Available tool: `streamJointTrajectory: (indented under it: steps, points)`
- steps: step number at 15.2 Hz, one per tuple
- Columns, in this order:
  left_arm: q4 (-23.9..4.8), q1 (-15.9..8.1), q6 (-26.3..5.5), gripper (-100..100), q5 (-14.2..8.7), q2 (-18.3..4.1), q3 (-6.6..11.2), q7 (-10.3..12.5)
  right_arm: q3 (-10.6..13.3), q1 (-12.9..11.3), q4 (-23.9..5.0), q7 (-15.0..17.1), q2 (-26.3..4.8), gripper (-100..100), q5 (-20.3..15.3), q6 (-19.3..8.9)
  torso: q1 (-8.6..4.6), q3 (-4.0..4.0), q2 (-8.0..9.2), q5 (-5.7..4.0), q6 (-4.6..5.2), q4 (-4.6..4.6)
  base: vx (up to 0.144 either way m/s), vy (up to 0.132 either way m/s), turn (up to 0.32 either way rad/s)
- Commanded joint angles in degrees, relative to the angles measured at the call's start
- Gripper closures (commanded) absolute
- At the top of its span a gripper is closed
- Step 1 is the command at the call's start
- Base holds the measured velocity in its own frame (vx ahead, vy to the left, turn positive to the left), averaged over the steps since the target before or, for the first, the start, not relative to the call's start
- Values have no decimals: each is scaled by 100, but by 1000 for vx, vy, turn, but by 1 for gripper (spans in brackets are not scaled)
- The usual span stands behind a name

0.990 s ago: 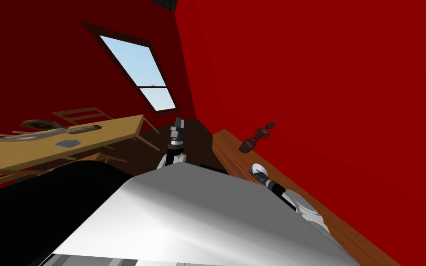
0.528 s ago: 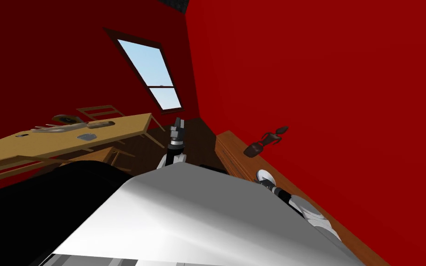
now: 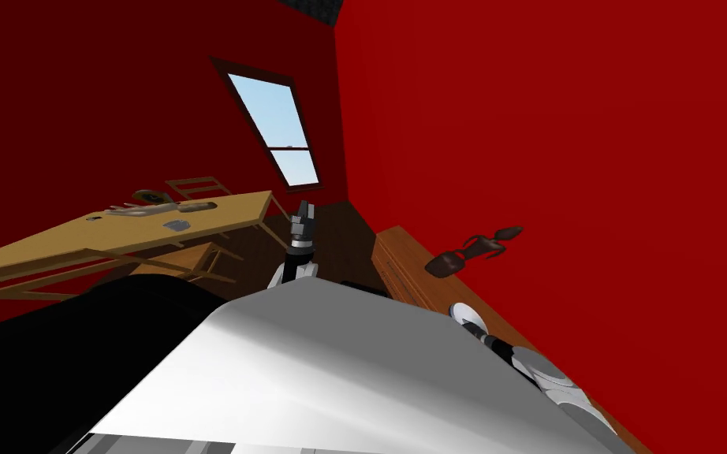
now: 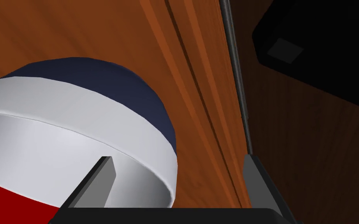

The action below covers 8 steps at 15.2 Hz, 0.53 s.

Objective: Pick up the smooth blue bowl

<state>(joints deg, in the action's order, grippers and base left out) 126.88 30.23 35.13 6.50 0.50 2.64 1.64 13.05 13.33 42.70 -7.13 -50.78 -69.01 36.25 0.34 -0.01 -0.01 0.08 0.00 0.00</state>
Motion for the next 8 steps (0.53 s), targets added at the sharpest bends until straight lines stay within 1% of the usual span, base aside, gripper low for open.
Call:
streamJointTrajectory:
  steps: [1,2,3,5,6,7,8]
  points:
    - [0,0,0,0,0,0,0,0,91,-29,-257,11,-75,-100,-244,-34,0,0,0,0,0,0,35,65,142]
    - [0,0,0,0,0,0,0,0,138,-51,-417,-13,-124,-100,-386,-27,2,-1,-2,0,-1,0,33,83,201]
    - [0,0,0,0,0,0,0,0,138,-51,-443,-13,-124,-100,-390,-27,6,-2,-3,1,-4,-1,31,72,180]
    - [0,0,0,0,0,0,0,0,138,-51,-443,-13,-124,-100,-390,-27,1,0,0,1,2,0,22,39,20]
    - [0,0,0,0,0,0,1,0,181,-72,-609,-34,-167,-100,-521,-21,-5,2,4,-1,3,1,19,33,56]
    - [0,0,0,0,0,0,0,0,220,-89,-754,-53,-202,-100,-636,-15,-7,3,6,-1,2,1,26,50,177]
    - [0,0,0,0,0,0,0,0,220,-89,-754,-53,-202,-100,-636,-15,-5,2,4,-1,-2,1,23,52,154]
